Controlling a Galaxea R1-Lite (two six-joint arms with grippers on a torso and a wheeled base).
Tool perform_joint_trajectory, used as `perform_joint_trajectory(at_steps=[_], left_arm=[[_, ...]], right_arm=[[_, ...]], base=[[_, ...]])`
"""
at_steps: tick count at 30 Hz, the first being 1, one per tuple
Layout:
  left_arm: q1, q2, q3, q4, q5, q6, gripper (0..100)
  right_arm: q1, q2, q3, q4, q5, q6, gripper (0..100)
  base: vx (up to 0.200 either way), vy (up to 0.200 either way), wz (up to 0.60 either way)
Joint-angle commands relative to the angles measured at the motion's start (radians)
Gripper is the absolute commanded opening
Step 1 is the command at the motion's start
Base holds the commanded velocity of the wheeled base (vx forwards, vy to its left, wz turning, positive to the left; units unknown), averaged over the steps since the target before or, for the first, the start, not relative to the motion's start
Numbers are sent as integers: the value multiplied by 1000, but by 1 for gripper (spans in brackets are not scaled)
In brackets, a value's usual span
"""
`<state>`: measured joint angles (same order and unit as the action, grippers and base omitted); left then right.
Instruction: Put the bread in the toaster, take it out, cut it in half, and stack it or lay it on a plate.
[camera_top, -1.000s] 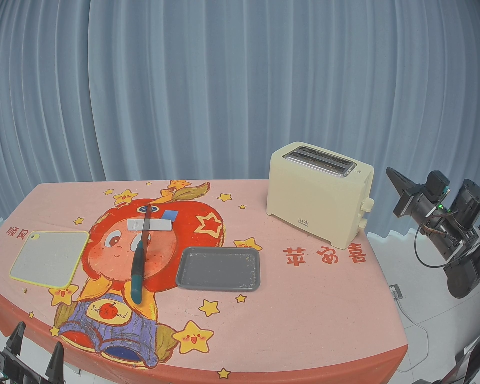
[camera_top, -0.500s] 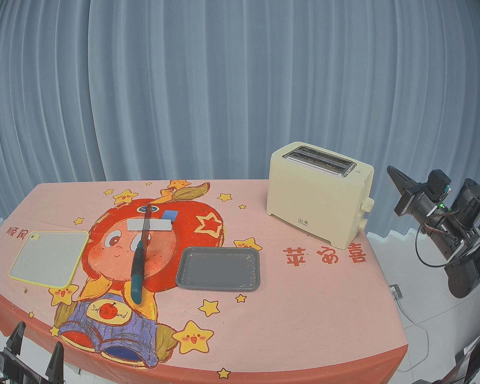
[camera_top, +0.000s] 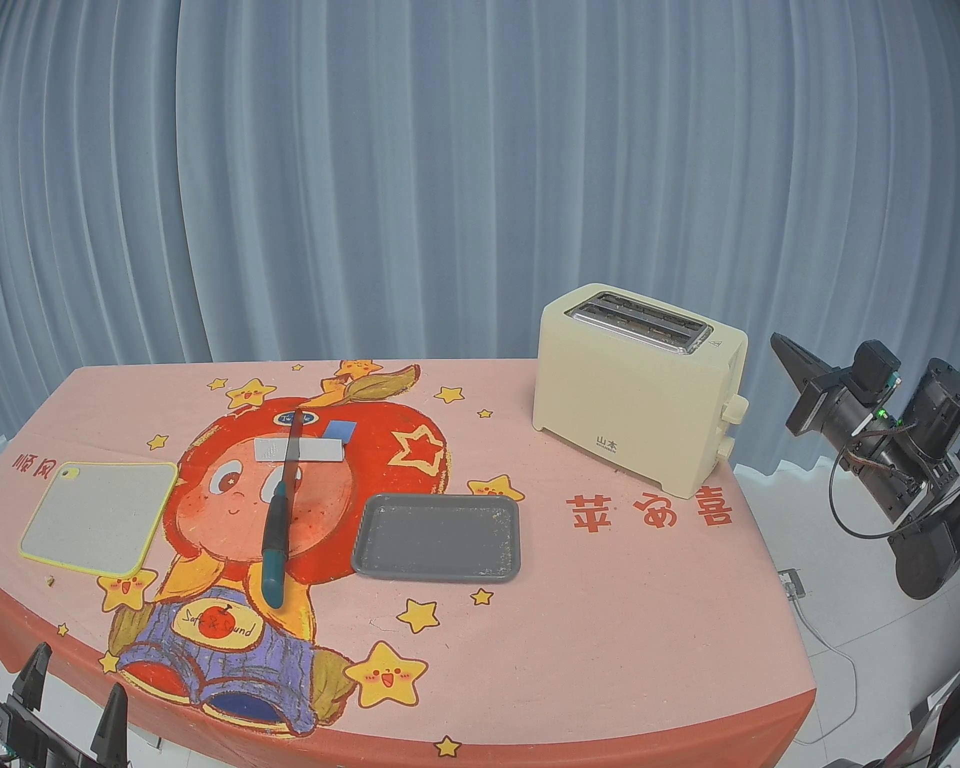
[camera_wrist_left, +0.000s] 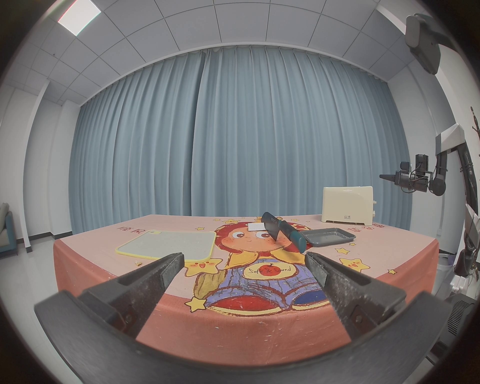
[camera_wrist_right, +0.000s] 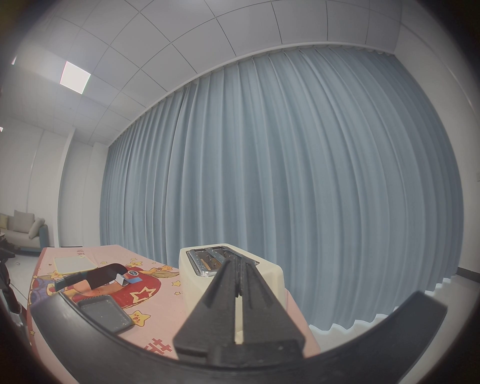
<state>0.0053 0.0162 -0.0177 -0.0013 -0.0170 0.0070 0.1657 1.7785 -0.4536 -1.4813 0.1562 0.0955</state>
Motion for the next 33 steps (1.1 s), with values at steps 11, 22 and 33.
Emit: perform_joint_trajectory(at_steps=[11,22,33], left_arm=[[1,-15,18,0,0,1,100],[1,-15,18,0,-1,-1,100],[1,-15,18,0,0,1,100]], right_arm=[[1,-13,-2,1,0,0,0],[1,-11,0,1,0,1,0],[1,-11,1,1,0,0,0]], base=[[0,0,0],[0,0,0],[0,0,0]])
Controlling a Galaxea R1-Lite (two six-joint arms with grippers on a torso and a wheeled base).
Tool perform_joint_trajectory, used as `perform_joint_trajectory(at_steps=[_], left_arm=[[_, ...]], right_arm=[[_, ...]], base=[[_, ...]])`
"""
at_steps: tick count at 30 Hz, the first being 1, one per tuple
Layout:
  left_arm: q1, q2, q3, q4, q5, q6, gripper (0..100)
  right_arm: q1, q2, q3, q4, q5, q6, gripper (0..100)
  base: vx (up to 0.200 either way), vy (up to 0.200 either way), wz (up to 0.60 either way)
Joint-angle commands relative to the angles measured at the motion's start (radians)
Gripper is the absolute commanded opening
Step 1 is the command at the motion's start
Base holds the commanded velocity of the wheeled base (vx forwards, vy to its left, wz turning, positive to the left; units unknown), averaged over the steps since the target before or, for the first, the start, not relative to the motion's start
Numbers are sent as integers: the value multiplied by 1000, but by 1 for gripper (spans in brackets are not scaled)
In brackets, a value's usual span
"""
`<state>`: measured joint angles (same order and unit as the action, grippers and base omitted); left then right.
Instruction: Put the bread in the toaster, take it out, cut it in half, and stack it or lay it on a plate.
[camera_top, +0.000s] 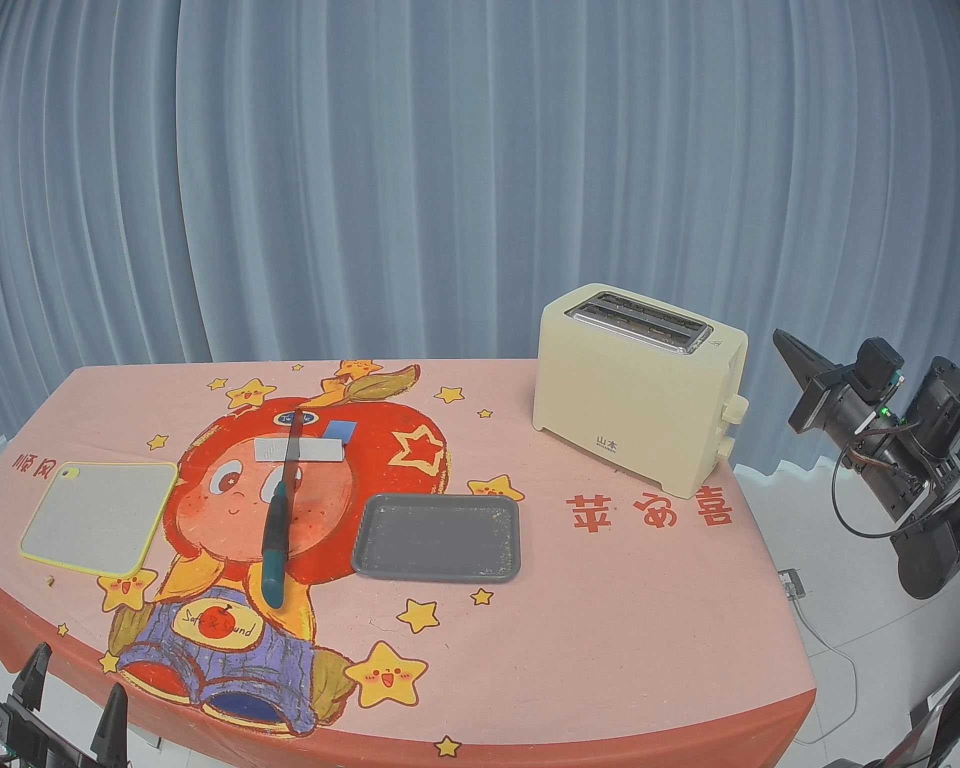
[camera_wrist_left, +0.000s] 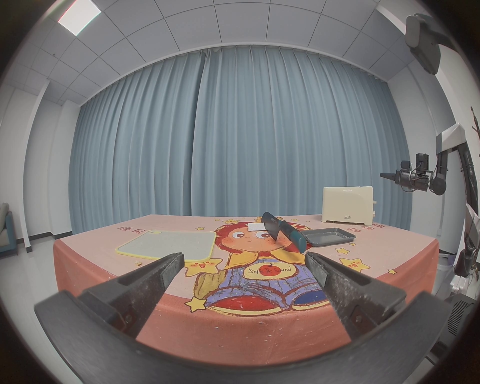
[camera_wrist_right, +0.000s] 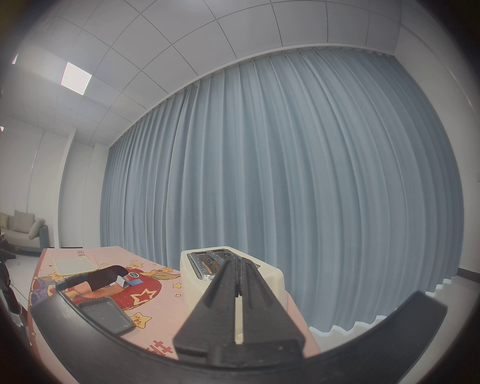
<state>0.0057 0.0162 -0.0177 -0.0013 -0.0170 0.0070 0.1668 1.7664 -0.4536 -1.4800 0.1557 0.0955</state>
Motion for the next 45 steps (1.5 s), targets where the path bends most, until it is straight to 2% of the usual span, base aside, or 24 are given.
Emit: perform_joint_trajectory(at_steps=[1,45], left_arm=[[0,-15,18,0,0,1,100],[0,-15,18,0,0,-1,100]], right_arm=[[0,1,1,0,1,0,0],[13,-30,15,43,-19,-2,0]], base=[[0,0,0],[0,0,0]])
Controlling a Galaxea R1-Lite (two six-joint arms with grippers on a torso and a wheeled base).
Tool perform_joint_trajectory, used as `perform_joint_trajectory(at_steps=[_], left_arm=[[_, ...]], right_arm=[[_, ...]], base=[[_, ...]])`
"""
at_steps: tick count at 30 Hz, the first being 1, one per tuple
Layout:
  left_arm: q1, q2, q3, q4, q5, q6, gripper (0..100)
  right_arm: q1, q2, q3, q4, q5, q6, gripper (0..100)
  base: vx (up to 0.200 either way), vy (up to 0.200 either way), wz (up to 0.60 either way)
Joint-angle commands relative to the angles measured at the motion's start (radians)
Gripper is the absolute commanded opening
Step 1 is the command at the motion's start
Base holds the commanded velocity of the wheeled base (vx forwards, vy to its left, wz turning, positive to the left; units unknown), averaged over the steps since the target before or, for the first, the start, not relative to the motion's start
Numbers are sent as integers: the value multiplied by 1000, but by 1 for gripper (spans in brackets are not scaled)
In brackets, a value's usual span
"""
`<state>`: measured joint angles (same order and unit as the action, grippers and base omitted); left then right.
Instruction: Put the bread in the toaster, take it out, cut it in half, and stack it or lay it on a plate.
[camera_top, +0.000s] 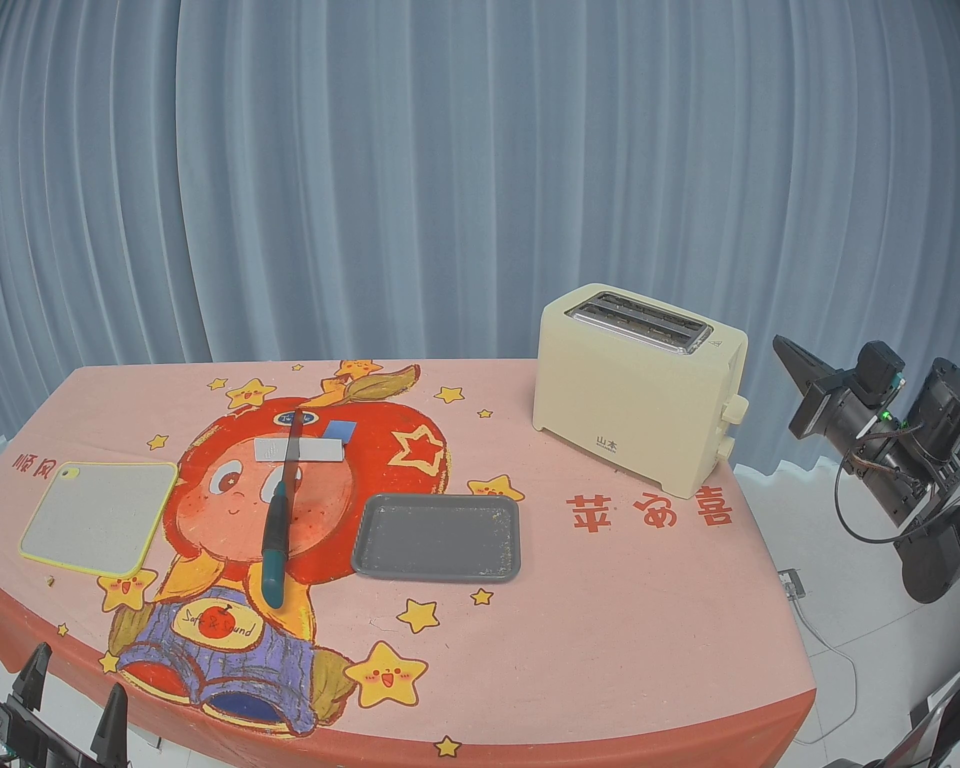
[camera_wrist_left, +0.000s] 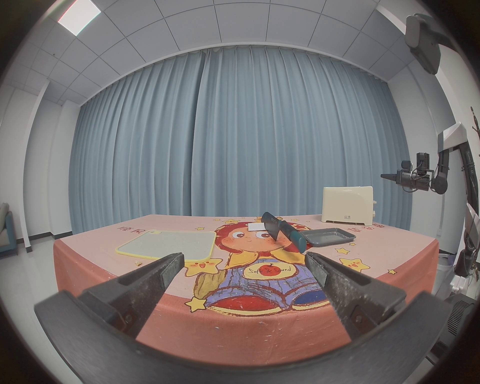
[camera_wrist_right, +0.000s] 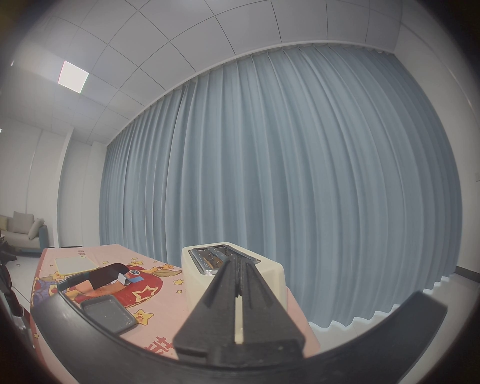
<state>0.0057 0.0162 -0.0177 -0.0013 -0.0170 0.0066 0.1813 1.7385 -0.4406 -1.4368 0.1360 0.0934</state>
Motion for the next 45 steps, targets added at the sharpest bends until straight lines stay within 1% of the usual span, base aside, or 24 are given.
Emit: perform_joint_trajectory(at_steps=[1,4,7,16,21,25,45], left_arm=[[0,-15,18,0,0,0,100],[0,-15,18,0,0,0,100],[0,-15,18,0,0,0,100],[0,-15,18,0,0,0,100],[0,-15,18,0,0,1,100],[0,-15,18,0,0,1,100],[0,-15,18,0,-1,0,100]], right_arm=[[-2,-2,2,1,1,0,0],[3,-4,7,1,1,0,0],[4,-2,14,1,-12,0,0],[10,-5,16,3,-18,0,0],[10,-51,13,105,-18,0,0],[20,-76,19,130,-16,0,0],[24,-79,19,131,-16,2,0]], base=[[0,0,0],[0,0,0],[0,0,0],[0,0,0],[0,0,0],[0,0,0],[0,0,0]])
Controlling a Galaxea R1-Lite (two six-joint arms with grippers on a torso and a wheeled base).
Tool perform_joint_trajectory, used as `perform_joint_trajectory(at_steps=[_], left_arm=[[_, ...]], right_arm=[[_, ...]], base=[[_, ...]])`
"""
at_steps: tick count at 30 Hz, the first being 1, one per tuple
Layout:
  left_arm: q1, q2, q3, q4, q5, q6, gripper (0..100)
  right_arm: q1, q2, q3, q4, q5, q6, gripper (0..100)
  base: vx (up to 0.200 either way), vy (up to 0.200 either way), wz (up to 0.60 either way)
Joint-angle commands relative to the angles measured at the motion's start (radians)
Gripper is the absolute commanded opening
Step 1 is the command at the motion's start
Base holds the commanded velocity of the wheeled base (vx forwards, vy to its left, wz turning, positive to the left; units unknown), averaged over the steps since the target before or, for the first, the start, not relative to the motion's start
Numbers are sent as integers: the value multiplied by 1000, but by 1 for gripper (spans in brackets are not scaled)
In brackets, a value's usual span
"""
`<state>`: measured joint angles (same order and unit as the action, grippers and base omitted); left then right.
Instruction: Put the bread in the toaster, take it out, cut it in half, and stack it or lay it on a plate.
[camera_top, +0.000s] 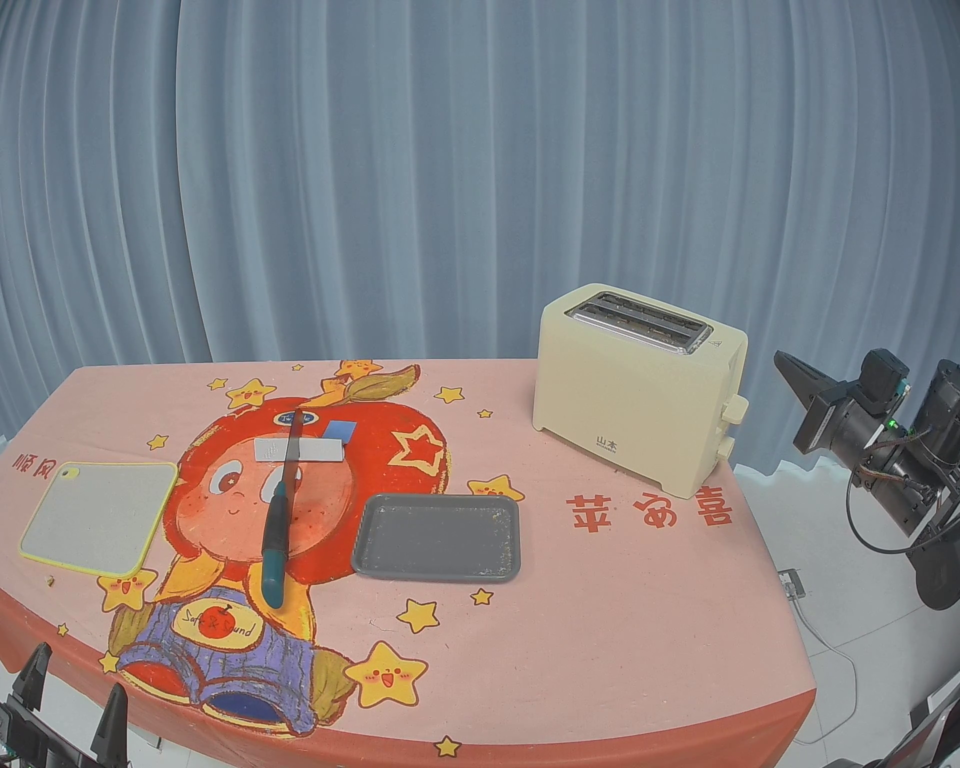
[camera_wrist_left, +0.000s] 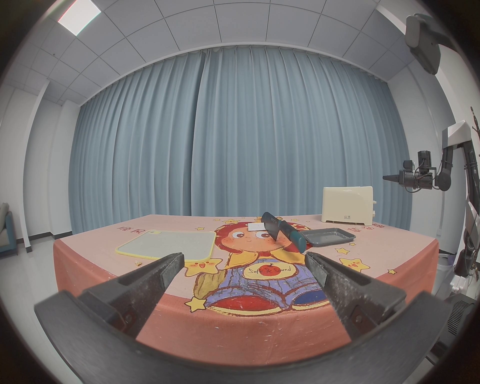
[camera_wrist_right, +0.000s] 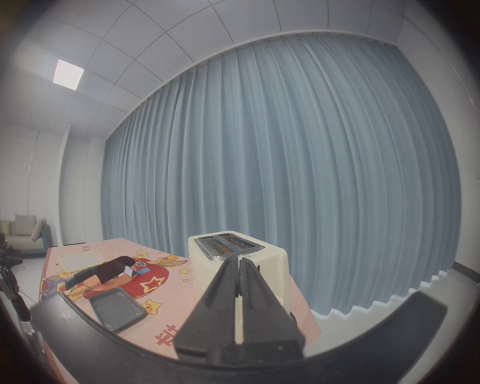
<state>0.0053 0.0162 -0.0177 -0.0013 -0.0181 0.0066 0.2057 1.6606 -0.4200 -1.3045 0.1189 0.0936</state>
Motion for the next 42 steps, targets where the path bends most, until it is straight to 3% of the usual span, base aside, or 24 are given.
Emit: perform_joint_trajectory(at_steps=[1,20,32,42], left_arm=[[1,-15,18,0,1,1,100],[1,-15,18,0,1,0,100],[-1,-15,18,0,0,1,100],[1,-15,18,0,0,1,100]], right_arm=[[0,-1,-2,-1,1,1,0],[1,-16,12,5,1,0,0],[17,-2,72,85,2,-8,0],[24,77,102,82,2,-8,0]], base=[[0,0,0],[0,0,0],[0,0,0],[0,0,0]])
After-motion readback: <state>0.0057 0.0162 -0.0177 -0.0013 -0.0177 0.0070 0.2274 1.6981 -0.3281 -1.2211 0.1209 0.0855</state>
